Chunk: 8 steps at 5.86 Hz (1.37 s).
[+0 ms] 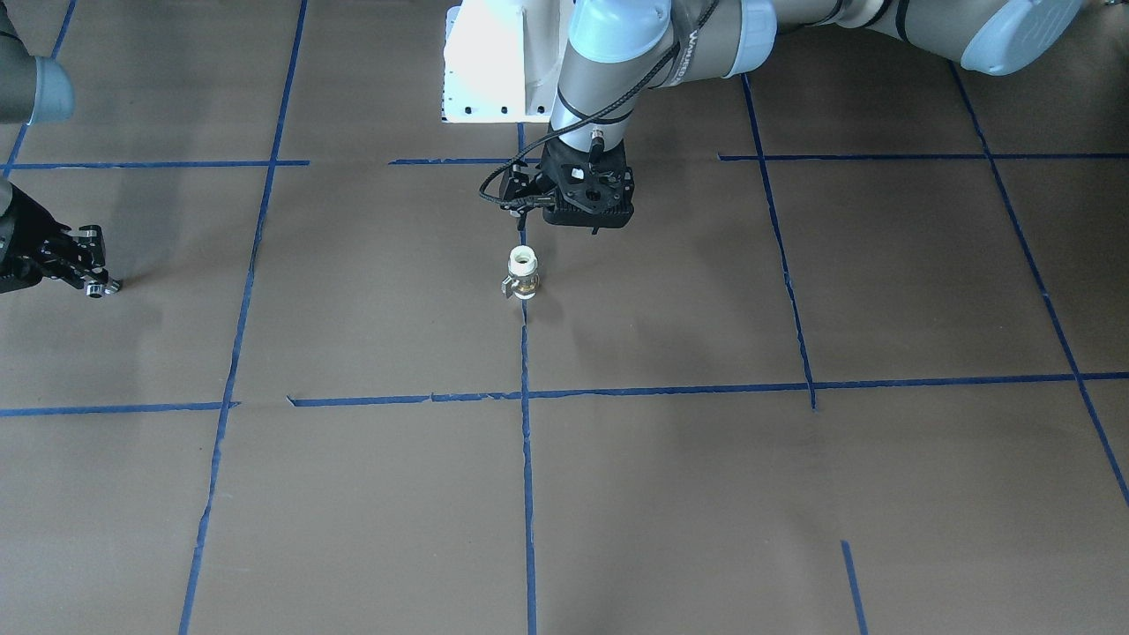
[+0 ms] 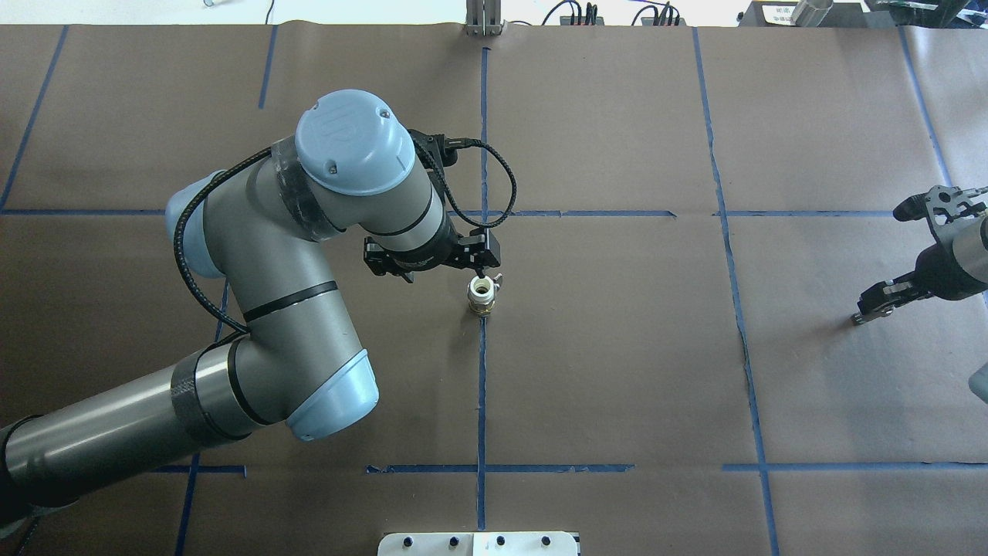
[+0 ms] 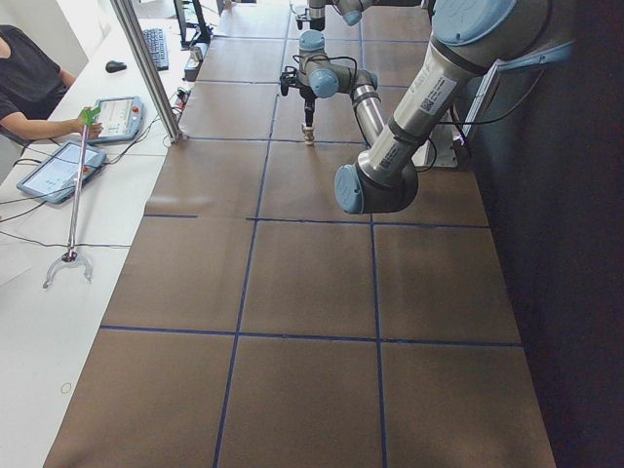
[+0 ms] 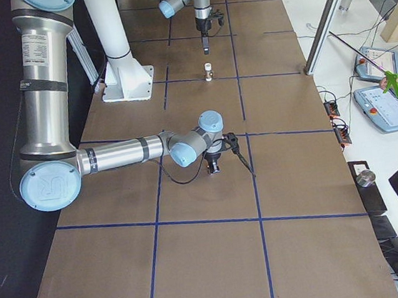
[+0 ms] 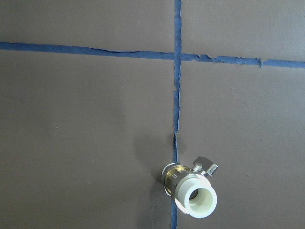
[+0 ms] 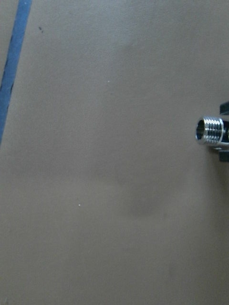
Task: Assemble PPR valve and pipe with both arms
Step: 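Grasp the small chrome threaded piece with the right gripper, then carry chrome piece over white fitting with right gripper while left gripper lifts away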
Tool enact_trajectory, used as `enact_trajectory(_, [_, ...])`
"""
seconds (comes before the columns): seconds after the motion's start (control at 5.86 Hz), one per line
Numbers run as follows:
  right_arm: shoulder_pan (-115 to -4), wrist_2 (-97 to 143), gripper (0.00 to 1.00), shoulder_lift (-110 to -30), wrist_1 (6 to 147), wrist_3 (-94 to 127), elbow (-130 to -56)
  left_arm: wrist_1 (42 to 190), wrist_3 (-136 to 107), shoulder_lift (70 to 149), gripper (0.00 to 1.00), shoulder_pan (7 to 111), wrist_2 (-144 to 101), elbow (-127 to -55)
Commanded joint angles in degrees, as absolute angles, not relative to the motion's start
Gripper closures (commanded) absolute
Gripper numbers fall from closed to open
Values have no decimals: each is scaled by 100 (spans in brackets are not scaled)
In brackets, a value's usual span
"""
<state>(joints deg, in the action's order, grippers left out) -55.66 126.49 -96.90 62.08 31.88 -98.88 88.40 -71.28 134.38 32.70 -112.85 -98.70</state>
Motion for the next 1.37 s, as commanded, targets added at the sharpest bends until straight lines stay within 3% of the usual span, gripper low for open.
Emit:
enact_trajectory(0.0, [-5572,12779,100,-9651,6319,3617,-10437,8850,-7137,13447,0,3331,-11285,-9879])
enact_trajectory(0.34, [-5232,12718,100,-8698,7194,5606,-11387,8850,-7111,13160,0,3436,-11303,-10324])
enact_trajectory(0.68, [-4477,12622,100,-6437,9032,7262,-11339,9094,-7066,12466,0,3480,-11303,-10862])
enact_trajectory(0.85, [-4004,12125,100,-5772,9409,7799,-11199,9471,-7058,12202,0,3507,-11303,-10863])
enact_trajectory(1.2, [-3622,11804,99,-4471,9369,8697,-9912,9519,-7066,12103,0,3507,-11303,-10898])
